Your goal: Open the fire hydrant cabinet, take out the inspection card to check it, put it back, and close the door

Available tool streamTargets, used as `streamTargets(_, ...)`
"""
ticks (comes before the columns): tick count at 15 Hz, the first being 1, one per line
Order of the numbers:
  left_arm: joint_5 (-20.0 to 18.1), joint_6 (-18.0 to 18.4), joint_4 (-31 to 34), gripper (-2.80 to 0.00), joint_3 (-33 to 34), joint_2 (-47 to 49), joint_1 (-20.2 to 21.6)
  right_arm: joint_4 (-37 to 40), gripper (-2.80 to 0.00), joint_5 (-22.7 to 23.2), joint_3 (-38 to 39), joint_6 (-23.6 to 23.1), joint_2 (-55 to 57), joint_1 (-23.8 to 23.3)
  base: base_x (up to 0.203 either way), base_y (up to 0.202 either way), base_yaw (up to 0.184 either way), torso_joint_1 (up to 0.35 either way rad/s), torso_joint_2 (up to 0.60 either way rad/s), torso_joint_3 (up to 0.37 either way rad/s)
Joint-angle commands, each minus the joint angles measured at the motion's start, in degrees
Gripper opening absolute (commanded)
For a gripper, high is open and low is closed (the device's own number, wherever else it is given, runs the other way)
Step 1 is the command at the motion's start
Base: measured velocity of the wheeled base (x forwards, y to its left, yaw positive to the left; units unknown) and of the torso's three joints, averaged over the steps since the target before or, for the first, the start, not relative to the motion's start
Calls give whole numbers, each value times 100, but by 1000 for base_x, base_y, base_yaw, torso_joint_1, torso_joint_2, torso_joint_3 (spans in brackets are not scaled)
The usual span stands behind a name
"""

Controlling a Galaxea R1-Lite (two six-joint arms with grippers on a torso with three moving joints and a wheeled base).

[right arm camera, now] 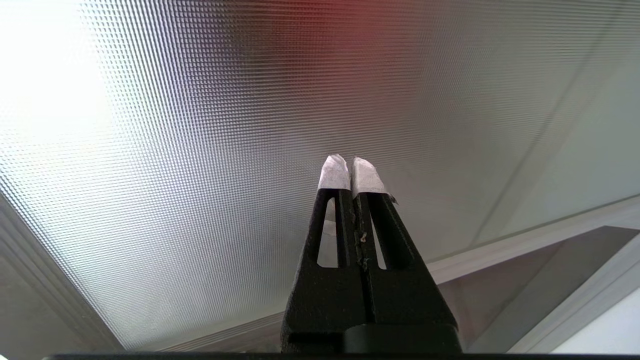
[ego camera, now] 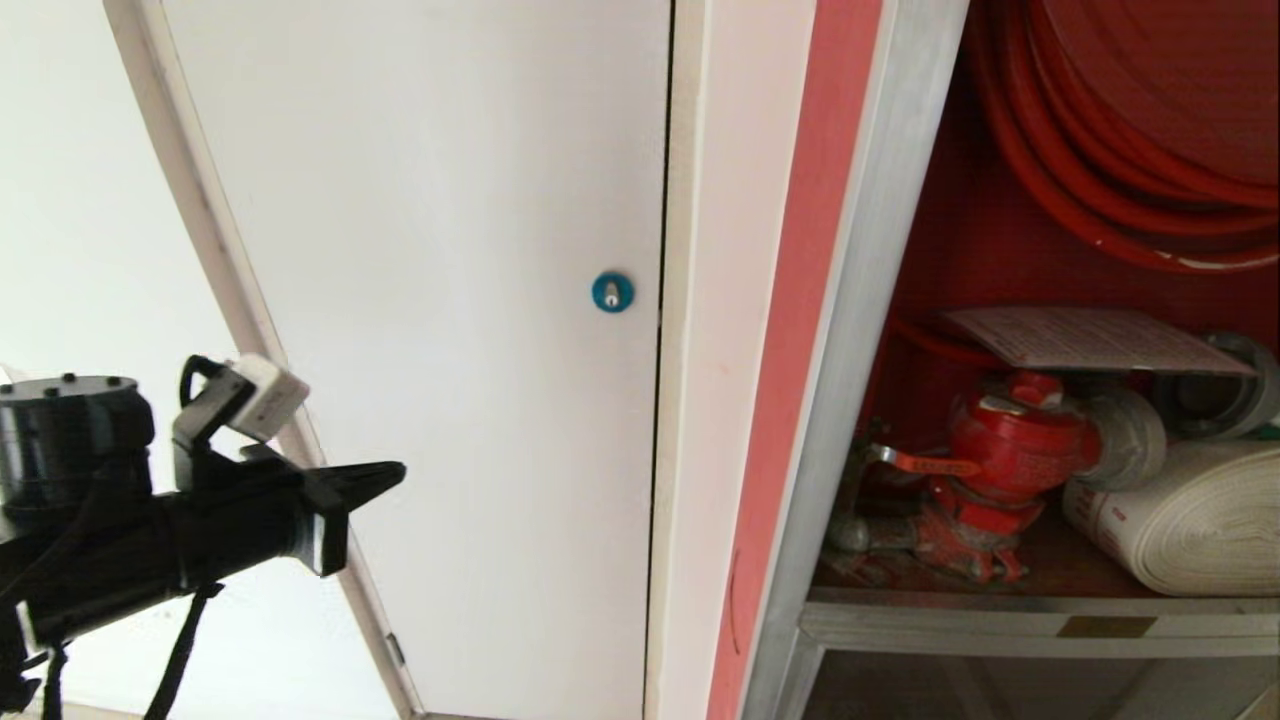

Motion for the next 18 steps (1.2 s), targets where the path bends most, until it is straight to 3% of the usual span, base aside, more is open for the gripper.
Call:
streamTargets(1,-13,20,-24,-280,278,-730,522,1,-280,2,-2,-3,-1,0,0,0,0,0,0,0)
streamTargets(4,-18,-41,-11,-280,549,-1649,821,1,-280,2,-2,-3,-1,0,0,0,0,0,0,0)
streamTargets(8,-12,-238,238,-280,1064,-3434,861,1,-280,2,-2,-3,-1,0,0,0,0,0,0,0)
streamTargets(15,59,-794,2014,-280,1348,-6786,879,1,-280,2,-2,-3,-1,0,0,0,0,0,0,0)
streamTargets(18,469,-862,2436,-280,1483,-7571,763,1,-280,2,-2,-3,-1,0,0,0,0,0,0,0)
